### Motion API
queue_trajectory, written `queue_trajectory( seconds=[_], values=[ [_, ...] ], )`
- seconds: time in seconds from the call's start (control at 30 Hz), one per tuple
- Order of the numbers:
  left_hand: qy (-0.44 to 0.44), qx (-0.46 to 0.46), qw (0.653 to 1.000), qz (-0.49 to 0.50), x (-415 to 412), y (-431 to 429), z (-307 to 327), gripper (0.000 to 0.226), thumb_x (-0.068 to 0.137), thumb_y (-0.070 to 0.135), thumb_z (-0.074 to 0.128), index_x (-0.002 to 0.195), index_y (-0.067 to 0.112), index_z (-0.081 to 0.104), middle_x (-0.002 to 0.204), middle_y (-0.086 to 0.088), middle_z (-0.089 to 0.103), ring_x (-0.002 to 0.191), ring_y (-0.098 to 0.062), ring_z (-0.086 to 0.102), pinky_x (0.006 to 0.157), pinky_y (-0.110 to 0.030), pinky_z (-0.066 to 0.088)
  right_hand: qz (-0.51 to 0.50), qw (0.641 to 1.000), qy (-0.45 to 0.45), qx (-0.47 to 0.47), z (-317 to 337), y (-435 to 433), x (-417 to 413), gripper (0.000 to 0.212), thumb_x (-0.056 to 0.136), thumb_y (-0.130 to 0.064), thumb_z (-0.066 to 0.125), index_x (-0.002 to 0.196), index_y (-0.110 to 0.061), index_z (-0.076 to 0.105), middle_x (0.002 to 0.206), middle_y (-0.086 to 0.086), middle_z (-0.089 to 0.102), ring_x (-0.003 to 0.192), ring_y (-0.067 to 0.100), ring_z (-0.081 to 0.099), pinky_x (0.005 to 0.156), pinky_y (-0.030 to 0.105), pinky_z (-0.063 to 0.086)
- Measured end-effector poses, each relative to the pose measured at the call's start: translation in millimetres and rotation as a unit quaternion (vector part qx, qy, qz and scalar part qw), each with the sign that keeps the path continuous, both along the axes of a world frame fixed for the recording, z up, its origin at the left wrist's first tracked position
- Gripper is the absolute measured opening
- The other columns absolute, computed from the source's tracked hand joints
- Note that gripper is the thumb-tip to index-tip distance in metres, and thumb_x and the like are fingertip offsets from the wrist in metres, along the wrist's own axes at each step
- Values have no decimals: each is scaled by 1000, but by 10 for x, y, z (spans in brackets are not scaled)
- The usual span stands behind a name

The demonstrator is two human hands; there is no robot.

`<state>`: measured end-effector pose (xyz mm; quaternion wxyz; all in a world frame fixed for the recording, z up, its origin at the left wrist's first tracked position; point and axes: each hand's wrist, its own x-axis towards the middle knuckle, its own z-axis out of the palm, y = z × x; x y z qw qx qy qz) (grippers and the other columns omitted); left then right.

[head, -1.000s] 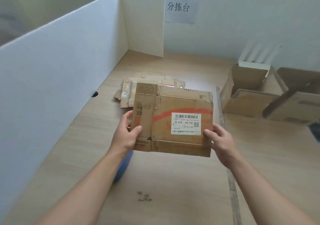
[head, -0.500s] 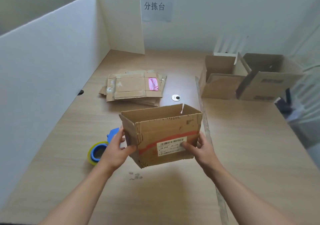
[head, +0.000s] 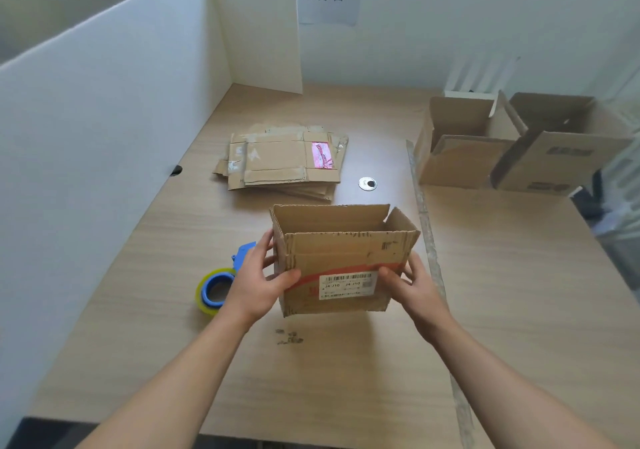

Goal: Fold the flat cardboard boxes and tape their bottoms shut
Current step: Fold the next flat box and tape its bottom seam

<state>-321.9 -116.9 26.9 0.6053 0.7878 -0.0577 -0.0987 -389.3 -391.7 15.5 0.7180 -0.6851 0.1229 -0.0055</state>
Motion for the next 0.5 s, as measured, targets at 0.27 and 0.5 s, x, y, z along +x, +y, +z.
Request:
queue_trajectory(
  seconds=[0.27, 0.5],
  values=[
    [-39, 8, 998, 38, 9, 71, -53, 79, 81, 18, 80, 121, 71, 37, 126, 32, 50, 114, 4, 59, 81, -16, 52, -9, 999, -35, -39, -97, 47, 91, 34, 87, -27, 72, 119, -35, 63, 118, -10, 70, 122, 14, 59, 90, 24, 52],
    [-57, 75, 996, 0, 117, 67, -33, 65, 71, 46, 78, 121, 65, 42, 125, 22, 55, 118, 3, 52, 93, -30, 50, 11, 994, -37, -99, -89, 61, 153, 65, 93, -23, 68, 143, -50, 38, 147, -21, 47, 130, -4, 47, 92, 6, 41]
  ],
)
